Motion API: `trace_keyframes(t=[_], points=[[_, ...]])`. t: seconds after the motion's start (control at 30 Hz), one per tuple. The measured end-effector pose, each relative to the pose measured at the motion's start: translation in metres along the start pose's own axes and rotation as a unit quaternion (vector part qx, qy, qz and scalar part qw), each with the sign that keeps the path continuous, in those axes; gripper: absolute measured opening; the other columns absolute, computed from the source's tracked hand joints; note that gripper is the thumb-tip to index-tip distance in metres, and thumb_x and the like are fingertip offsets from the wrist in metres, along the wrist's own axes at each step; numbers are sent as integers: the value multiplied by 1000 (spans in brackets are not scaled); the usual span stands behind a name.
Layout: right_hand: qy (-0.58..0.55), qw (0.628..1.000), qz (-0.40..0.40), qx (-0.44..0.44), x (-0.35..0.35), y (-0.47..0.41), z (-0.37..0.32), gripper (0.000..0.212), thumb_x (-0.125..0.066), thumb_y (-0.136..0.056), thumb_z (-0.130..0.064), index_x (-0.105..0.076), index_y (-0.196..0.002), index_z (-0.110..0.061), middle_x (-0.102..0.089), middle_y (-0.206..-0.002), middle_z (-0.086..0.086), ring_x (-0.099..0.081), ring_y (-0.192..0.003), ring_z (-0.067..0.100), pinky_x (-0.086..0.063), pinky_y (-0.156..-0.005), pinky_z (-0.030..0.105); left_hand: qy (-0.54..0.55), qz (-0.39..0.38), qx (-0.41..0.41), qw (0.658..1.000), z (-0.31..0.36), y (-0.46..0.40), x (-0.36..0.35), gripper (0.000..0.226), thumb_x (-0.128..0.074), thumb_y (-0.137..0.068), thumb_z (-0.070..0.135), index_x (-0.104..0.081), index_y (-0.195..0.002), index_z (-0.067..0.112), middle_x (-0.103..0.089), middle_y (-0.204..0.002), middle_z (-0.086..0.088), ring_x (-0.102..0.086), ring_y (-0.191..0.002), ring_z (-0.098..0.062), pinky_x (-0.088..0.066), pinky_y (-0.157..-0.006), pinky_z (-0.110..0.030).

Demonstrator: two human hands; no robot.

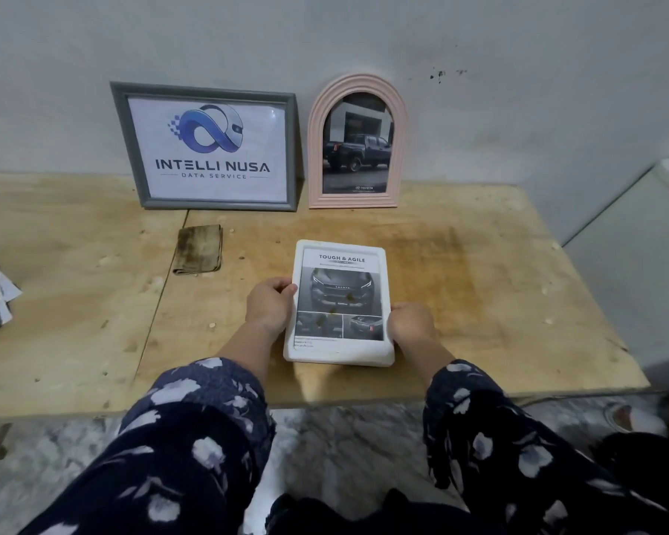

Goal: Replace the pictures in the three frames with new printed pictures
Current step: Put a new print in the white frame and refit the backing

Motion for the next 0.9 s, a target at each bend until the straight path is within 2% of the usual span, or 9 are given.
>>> trace_keyframes(t=[0.17,0.3,0.37,0.4,0.5,0.67,0.77,0.9], points=[[22,1000,16,7,-1,3,-1,33,-43,-85,-1,-73,-96,-7,-72,-98,12,-66,-88,32,-57,-81,42,-37,-16,-2,999,-1,3,-1,27,-47,-101,22,-67,-115,12,-67,-111,-6,-56,-91,-20,-42,-81,-28],[64,998,7,15,2,-2,-5,32,-41,-90,-2,-67,-109,-1,-67,-111,13,-63,-98,30,-51,-79,33,-79,-32,-31,996,-2,5,3,29,-44,-101,20,-67,-115,12,-66,-113,-6,-56,-94,-20,-42,-82,-28],[86,995,25,40,3,-2,-15,33,-43,-90,-7,-63,-116,-6,-63,-116,11,-60,-97,28,-51,-80,31,-141,-6,-46,989,-4,4,15,28,-48,-98,23,-65,-119,16,-61,-124,-5,-57,-106,-23,-46,-91,-32],[99,993,39,58,3,-2,-24,34,-45,-89,-10,-63,-118,-12,-61,-118,9,-59,-98,27,-52,-84,34,-189,20,-48,981,-6,4,25,29,-50,-97,27,-63,-122,20,-57,-129,-4,-54,-114,-24,-46,-96,-37],[157,979,19,132,-20,2,-60,37,-47,-83,-12,-63,-116,-22,-56,-121,5,-57,-105,29,-52,-88,43,-307,63,-39,949,-12,7,64,38,-51,-96,32,-51,-133,26,-41,-139,-3,-39,-128,-25,-40,-101,-44],[244,937,-41,248,-87,24,-118,37,-47,-86,-9,-66,-113,-26,-55,-126,2,-50,-118,28,-43,-99,41,-394,56,-25,917,-29,4,116,57,-51,-96,39,-31,-145,16,-22,-156,-4,-21,-143,-24,-24,-114,-48],[250,920,-83,290,-131,34,-143,43,-47,-85,-3,-65,-117,-24,-55,-127,3,-49,-119,27,-44,-99,42,-438,16,-4,899,-46,-7,137,81,-47,-95,51,-9,-153,11,-2,-162,-2,0,-149,-21,-10,-118,-51],[220,917,-114,313,-181,33,-177,46,-46,-87,-6,-57,-130,-17,-56,-131,6,-50,-121,28,-45,-100,38,-462,-40,12,886,-68,-19,143,92,-42,-91,63,4,-155,15,11,-162,2,7,-149,-19,-9,-120,-49]])
Point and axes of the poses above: each hand's wrist, its own y-axis away from the middle knuckle, its own x-axis out of the back of the hand, z = x × y, the point moved 6 cm from there along -y, towards the middle knuckle
